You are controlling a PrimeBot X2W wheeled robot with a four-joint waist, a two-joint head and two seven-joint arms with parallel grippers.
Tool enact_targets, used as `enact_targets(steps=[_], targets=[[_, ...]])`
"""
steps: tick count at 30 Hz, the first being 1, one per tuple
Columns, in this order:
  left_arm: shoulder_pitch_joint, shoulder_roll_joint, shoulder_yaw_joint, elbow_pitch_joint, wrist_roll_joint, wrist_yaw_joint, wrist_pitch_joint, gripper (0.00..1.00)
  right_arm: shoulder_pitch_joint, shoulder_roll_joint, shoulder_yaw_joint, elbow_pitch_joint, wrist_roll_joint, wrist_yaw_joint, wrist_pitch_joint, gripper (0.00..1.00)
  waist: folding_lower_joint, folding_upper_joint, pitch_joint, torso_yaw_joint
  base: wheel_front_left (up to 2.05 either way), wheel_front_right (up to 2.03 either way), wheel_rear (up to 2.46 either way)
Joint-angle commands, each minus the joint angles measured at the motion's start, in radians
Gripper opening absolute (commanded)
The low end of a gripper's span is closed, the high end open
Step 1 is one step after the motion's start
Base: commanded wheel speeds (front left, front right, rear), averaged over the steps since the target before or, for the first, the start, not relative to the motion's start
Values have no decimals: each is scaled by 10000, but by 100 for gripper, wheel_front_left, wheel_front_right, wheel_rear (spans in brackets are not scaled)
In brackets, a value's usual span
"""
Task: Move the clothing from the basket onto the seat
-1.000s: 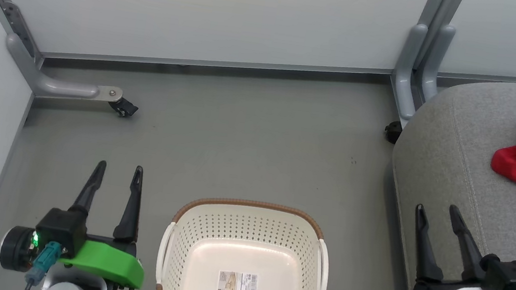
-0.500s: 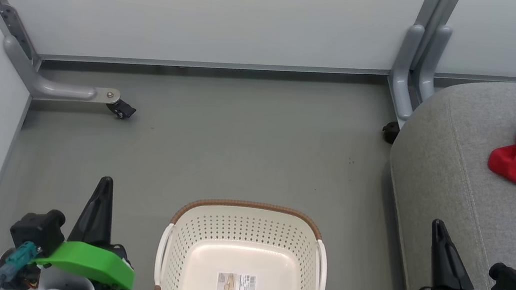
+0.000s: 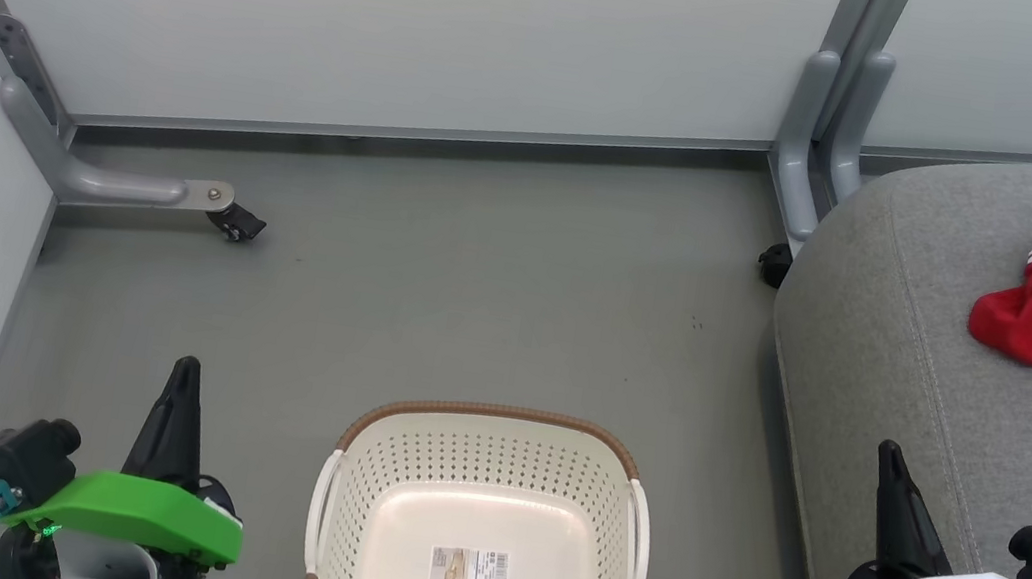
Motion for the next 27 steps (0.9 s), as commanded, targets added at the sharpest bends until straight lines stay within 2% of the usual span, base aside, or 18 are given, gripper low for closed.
enact_targets(steps=[1, 27], targets=[[-208, 13, 89, -157, -389, -51, 72, 0, -229, -97, -59, -81, 404, -1, 78, 0, 0, 0, -5, -9, 0, 0, 0], [-304, 10, 607, -172, -3809, -210, 967, 0, -444, -161, -277, 189, 3771, -3, 919, 0, 0, 0, -89, -160, 0, 0, 0]])
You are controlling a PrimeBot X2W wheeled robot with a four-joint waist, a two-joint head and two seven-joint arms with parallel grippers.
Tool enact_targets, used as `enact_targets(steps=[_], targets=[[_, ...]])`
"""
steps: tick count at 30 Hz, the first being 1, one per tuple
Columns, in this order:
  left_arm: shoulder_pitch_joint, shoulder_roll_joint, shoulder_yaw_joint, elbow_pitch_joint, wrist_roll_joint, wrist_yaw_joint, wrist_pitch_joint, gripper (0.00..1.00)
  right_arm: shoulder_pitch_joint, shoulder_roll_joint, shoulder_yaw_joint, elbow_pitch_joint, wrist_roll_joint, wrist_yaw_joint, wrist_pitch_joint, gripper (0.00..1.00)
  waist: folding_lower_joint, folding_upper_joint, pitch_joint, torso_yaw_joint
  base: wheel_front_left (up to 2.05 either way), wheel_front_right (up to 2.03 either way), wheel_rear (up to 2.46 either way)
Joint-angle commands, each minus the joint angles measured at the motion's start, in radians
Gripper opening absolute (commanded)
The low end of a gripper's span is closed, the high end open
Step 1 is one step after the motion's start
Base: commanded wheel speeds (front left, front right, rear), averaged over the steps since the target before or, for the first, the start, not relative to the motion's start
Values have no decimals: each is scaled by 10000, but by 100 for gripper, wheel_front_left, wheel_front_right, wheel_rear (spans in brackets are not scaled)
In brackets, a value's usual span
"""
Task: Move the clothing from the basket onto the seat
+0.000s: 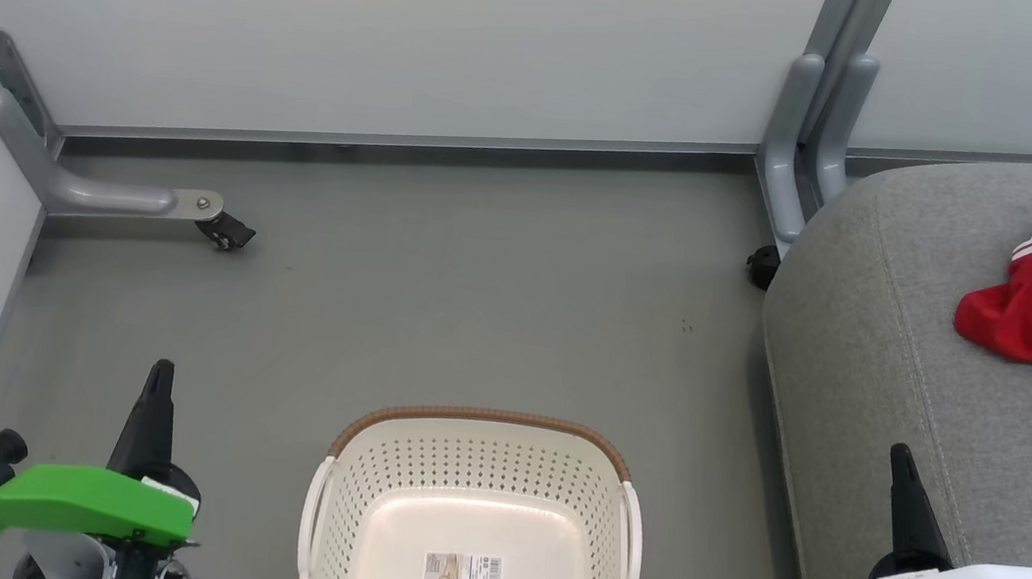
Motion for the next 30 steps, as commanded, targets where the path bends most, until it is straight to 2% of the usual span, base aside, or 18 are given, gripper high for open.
enact_targets(steps=[1, 30], targets=[[-265, 18, 85, -132, -335, -84, 86, 0, -235, -84, -56, -65, 325, -3, 82, 0, 0, 0, -5, -9, 0, 0, 0], [-332, 13, 542, -134, -3340, -215, 873, 0, -417, -97, -308, 193, 3234, -5, 870, 0, 0, 0, -102, -183, 0, 0, 0]])
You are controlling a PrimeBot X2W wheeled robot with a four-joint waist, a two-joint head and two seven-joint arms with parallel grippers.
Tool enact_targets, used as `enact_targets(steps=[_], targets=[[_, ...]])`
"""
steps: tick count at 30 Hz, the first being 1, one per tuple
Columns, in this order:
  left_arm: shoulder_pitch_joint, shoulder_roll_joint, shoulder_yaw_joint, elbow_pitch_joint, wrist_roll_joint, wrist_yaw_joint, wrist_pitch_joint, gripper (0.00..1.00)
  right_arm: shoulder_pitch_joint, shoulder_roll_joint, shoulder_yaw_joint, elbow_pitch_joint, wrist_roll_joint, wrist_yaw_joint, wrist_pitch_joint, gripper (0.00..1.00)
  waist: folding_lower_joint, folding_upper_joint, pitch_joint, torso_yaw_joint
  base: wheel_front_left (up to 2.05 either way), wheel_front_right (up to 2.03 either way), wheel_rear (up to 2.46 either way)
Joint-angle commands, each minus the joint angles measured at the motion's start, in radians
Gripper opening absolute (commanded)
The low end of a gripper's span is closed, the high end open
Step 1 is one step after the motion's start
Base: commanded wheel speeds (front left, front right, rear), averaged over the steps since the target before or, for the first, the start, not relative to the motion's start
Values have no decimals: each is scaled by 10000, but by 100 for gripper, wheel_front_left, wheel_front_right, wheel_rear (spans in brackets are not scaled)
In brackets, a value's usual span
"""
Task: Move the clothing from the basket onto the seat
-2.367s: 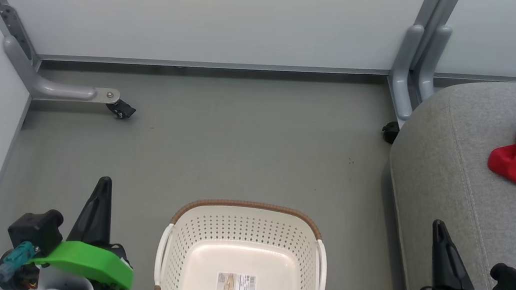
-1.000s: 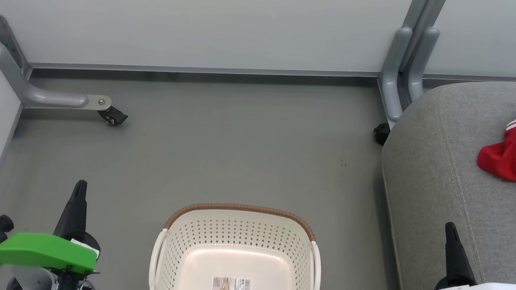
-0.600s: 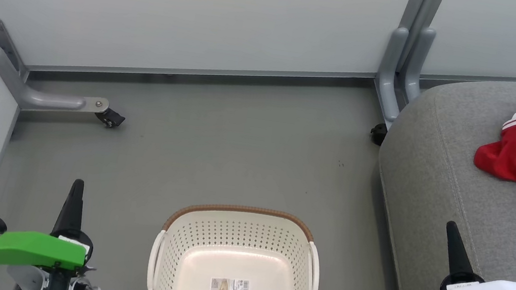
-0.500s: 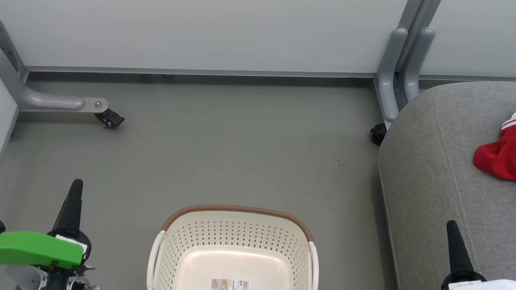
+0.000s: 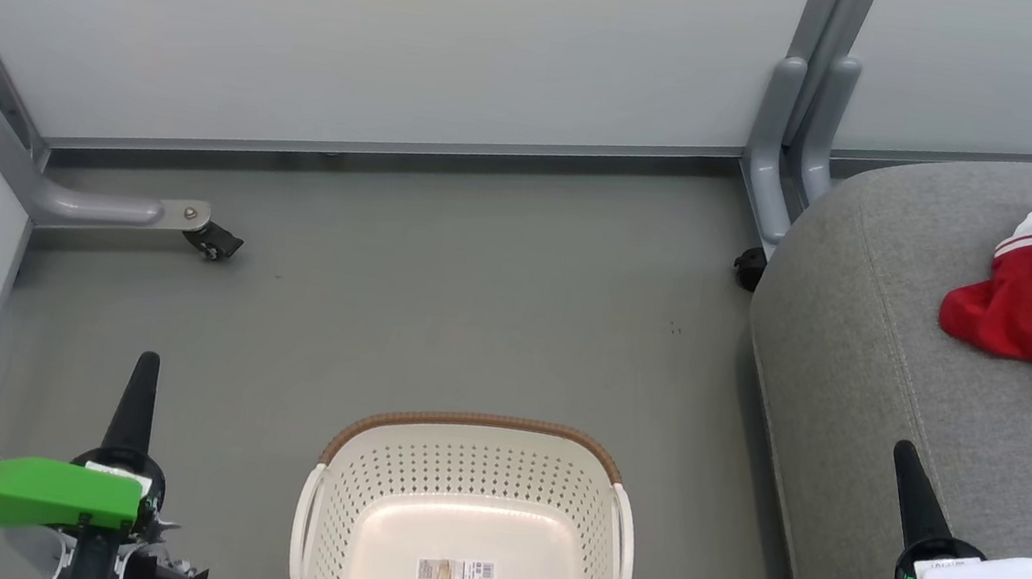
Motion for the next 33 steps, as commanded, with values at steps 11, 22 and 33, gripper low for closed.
enact_targets(steps=[11, 22, 33], targets=[[-237, 15, 198, -84, -1112, -103, 287, 0, -244, -69, -131, 60, 1062, -3, 306, 0, 0, 0, -38, -67, 0, 0, 0], [-262, 13, 321, -82, -1955, -126, 503, 0, -275, -61, -215, 134, 1861, -4, 531, 0, 0, 0, -73, -130, 0, 0, 0], [-271, 11, 443, -79, -2718, -176, 719, 0, -340, -52, -295, 207, 2618, -4, 748, 0, 0, 0, -109, -194, 0, 0, 0]])
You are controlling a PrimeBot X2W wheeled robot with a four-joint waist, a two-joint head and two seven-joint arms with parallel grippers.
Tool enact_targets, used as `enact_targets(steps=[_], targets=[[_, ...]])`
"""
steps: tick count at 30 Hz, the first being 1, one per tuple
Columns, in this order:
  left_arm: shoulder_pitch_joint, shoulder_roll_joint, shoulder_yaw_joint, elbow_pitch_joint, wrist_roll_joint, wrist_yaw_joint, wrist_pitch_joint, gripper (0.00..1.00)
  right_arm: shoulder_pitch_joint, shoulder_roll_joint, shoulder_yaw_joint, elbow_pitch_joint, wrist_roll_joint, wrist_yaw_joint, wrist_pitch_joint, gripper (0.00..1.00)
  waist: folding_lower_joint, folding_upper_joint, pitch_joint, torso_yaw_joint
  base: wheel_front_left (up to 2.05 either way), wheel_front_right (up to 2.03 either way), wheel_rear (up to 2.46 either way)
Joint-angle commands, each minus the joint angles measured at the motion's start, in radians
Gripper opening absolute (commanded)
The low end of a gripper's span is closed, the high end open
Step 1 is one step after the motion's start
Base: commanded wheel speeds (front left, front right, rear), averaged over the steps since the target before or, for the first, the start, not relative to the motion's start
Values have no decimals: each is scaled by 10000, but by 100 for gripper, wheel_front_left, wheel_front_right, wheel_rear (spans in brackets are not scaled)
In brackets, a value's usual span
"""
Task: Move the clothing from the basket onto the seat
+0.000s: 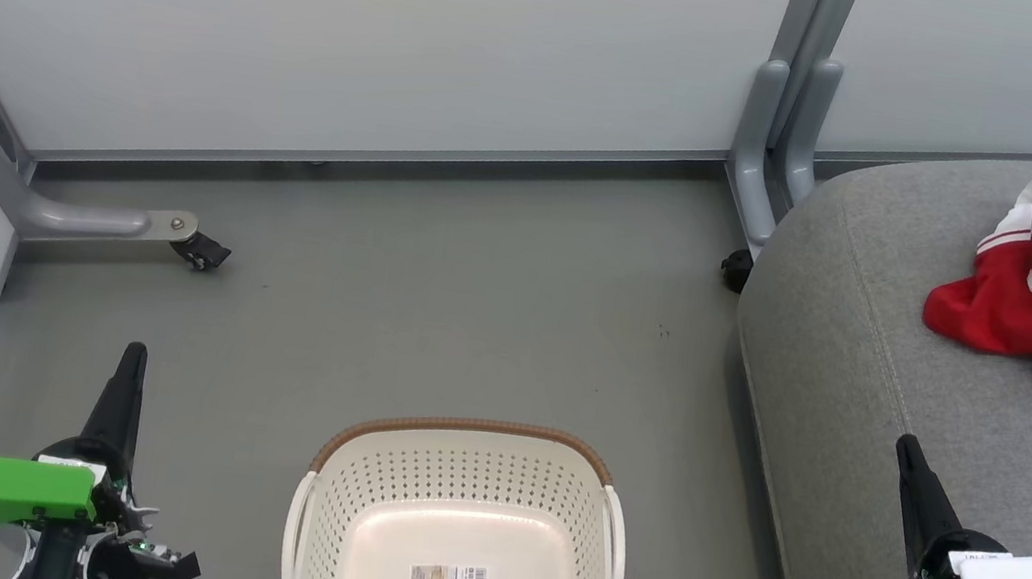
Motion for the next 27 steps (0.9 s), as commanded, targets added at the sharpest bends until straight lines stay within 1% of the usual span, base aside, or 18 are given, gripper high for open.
enact_targets(steps=[1, 9, 27], targets=[[-177, 13, 68, -41, -186, -77, 62, 0, -150, -51, -48, 28, 211, -3, 63, 0, 0, 0, -6, -9, 0, 0, 0], [-179, 12, 144, -37, -723, -94, 212, 0, -163, -43, -103, 75, 713, -3, 216, 0, 0, 0, -31, -55, 0, 0, 0], [-160, 12, 134, -34, -681, -95, 207, 0, -160, -7, -138, 76, 619, -3, 227, 0, 0, 0, -32, -56, 0, 0, 0]])
